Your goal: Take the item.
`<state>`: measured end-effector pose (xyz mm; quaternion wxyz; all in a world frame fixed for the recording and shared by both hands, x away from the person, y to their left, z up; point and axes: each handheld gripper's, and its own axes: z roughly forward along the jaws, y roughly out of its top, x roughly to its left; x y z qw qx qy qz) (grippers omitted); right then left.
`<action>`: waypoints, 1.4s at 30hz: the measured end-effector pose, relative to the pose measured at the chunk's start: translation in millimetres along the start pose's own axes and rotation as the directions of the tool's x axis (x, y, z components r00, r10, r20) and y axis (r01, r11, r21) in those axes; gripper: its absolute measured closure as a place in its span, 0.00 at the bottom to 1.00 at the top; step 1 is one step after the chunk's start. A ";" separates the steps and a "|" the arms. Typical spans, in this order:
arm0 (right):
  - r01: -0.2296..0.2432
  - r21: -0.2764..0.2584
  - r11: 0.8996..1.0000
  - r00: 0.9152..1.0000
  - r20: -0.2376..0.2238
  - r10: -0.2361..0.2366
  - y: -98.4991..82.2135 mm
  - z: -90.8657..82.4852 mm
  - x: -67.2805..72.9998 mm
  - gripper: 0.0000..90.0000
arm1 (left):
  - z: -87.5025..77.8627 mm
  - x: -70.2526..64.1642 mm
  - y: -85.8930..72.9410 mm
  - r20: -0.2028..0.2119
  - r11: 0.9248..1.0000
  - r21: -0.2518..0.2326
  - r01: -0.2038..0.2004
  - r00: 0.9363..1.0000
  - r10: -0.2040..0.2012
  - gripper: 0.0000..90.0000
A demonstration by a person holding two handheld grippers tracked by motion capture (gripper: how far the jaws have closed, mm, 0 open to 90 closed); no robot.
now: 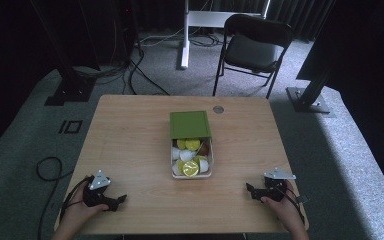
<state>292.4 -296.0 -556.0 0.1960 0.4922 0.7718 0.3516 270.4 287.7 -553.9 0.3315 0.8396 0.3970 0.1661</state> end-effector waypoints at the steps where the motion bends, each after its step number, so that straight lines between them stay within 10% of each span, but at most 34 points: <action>1: 0.004 -0.003 1.000 1.000 0.001 -0.004 1.3 -0.5 0.1 0.15 | 0.0 0.0 0.0 0.000 1.000 0.000 0.000 1.000 0.000 0.03; 42: 0.103 -0.205 0.973 0.987 -0.104 -0.126 99.9 -16.5 54.8 0.16 | 0.0 0.0 0.0 0.000 1.000 0.000 0.001 1.000 -0.001 0.03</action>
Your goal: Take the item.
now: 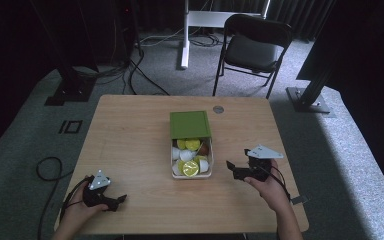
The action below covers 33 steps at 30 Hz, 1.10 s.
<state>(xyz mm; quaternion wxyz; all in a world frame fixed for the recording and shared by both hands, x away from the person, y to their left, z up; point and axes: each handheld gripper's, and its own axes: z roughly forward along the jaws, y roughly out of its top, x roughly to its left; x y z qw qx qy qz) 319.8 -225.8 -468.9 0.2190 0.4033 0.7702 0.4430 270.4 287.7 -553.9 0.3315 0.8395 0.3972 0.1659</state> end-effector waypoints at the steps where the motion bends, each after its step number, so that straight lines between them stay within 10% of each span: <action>1: 0.004 -0.003 1.000 1.000 -0.006 -0.004 2.5 0.6 2.4 0.16 | 0.0 0.0 0.0 0.000 1.000 0.000 0.000 1.000 0.000 0.03; 33: 0.117 -0.035 0.992 0.970 -0.212 -0.122 34.4 45.5 75.1 0.16 | -0.1 0.1 0.0 0.000 1.000 0.001 -0.001 1.000 0.001 0.03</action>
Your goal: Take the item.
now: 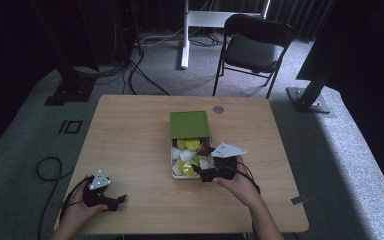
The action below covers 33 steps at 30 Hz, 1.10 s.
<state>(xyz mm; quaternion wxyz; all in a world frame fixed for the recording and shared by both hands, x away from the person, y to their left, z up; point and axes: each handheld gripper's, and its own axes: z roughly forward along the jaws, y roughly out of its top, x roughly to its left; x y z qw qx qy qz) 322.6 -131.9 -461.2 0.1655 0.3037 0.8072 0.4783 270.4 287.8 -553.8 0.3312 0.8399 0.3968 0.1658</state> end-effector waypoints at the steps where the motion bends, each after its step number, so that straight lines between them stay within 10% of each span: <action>1: 0.002 0.003 1.000 1.000 -0.006 -0.002 -0.5 2.4 2.1 0.16 | 0.0 0.0 0.0 0.000 1.000 0.000 0.000 1.000 0.000 0.03; 33: 0.110 0.100 0.989 0.992 0.046 -0.115 -16.5 43.5 32.9 0.30 | 0.1 -0.1 0.0 0.000 1.000 -0.002 0.002 1.000 -0.002 0.03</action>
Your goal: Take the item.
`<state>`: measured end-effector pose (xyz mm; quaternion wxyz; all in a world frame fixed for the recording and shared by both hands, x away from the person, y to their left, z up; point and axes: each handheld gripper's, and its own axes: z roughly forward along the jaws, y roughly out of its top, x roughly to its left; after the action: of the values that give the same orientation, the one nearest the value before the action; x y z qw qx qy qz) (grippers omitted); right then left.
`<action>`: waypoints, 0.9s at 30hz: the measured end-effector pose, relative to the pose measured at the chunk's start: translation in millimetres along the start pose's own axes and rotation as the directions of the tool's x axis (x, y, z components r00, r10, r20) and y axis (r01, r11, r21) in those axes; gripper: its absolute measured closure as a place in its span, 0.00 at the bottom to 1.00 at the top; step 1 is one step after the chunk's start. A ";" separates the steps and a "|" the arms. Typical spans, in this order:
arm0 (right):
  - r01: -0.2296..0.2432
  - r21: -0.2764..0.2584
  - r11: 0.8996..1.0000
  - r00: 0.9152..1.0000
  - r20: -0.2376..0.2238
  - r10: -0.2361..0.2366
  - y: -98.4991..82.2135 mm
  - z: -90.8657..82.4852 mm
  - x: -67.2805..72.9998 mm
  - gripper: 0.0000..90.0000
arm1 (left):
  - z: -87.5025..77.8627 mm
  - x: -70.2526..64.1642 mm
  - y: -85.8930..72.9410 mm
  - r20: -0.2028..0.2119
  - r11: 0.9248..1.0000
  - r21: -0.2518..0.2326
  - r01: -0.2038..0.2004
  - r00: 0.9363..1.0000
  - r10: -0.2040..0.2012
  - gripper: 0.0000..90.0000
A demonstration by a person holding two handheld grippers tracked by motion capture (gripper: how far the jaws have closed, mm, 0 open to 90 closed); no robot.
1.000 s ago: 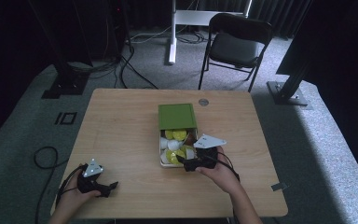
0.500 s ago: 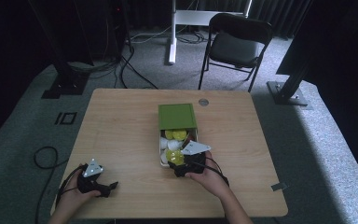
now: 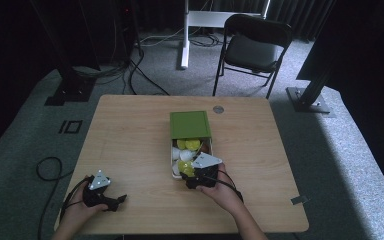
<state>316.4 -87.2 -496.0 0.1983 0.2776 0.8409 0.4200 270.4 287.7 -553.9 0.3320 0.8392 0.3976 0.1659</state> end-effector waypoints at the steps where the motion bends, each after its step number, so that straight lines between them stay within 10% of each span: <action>1: -0.003 0.005 1.000 1.000 -0.004 0.003 -0.2 1.5 0.4 0.30 | 0.0 0.0 0.0 0.000 1.000 0.001 -0.001 1.000 0.001 0.03; 16: -0.003 0.050 0.999 1.000 0.027 0.002 -3.7 8.5 -1.0 0.42 | 0.0 0.0 0.0 0.000 1.000 0.001 -0.001 1.000 0.001 0.03; 27: 0.003 -0.013 1.000 1.000 0.015 -0.002 18.5 -11.3 -6.7 0.42 | -0.1 0.1 0.0 0.000 1.000 0.001 -0.002 1.000 0.002 0.03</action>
<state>320.7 -89.1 -473.9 0.2070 0.2786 0.8370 0.4230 270.4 287.8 -553.8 0.3313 0.8398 0.3967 0.1661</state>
